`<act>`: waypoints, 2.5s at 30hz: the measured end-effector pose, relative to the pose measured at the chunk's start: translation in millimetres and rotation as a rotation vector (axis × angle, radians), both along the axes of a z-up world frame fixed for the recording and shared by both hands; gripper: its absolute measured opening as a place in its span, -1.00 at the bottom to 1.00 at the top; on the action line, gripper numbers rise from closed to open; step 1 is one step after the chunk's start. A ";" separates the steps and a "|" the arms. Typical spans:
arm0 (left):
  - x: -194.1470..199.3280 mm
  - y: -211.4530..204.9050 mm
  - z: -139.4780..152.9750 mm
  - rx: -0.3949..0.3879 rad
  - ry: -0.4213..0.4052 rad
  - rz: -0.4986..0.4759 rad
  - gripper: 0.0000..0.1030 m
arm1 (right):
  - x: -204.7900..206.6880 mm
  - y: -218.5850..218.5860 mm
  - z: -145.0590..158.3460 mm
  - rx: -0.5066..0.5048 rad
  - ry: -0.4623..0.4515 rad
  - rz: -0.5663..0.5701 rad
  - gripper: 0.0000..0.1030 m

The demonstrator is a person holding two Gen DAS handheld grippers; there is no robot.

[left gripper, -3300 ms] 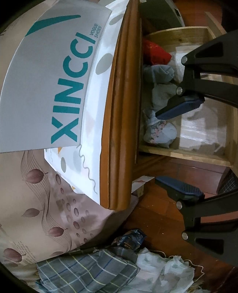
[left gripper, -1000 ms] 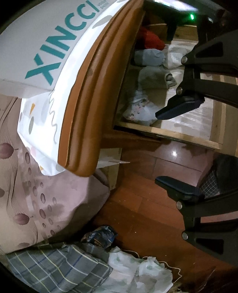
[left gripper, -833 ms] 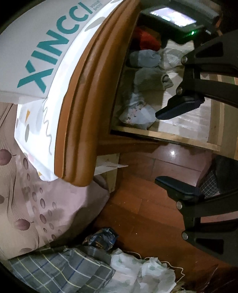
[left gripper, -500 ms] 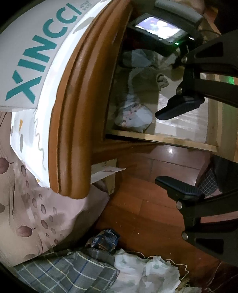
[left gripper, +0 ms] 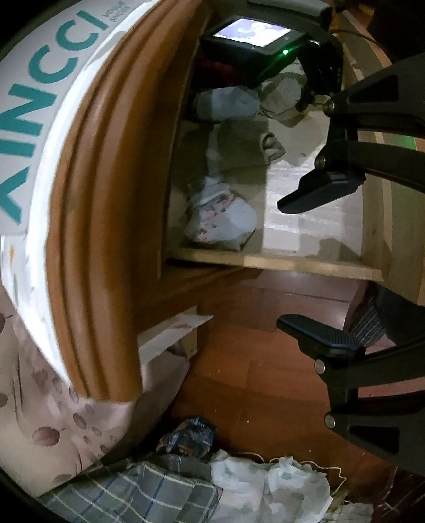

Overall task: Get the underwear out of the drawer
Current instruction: 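Lower the right gripper into the drawer and grasp the grey hexagon-print underwear, then lift the hexagon-print underwear out of the drawer with the right gripper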

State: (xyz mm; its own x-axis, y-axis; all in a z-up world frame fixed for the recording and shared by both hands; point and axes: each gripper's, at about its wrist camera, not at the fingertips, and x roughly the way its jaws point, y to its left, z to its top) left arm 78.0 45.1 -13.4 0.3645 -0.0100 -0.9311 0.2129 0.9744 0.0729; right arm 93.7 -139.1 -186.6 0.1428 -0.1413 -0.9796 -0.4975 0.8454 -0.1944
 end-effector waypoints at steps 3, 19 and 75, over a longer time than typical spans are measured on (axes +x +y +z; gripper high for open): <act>1.2 -2.5 -4.8 -0.007 0.019 -0.005 0.27 | -4.4 -5.2 -5.5 0.000 0.033 -0.015 0.31; 1.4 -28.0 -25.4 0.058 0.062 -0.064 0.27 | -35.2 -54.2 7.6 0.129 0.059 -0.296 -0.48; -39.5 -118.2 -62.6 0.491 -0.086 -0.773 0.27 | -93.7 -115.6 61.4 0.447 -0.186 -0.906 -0.51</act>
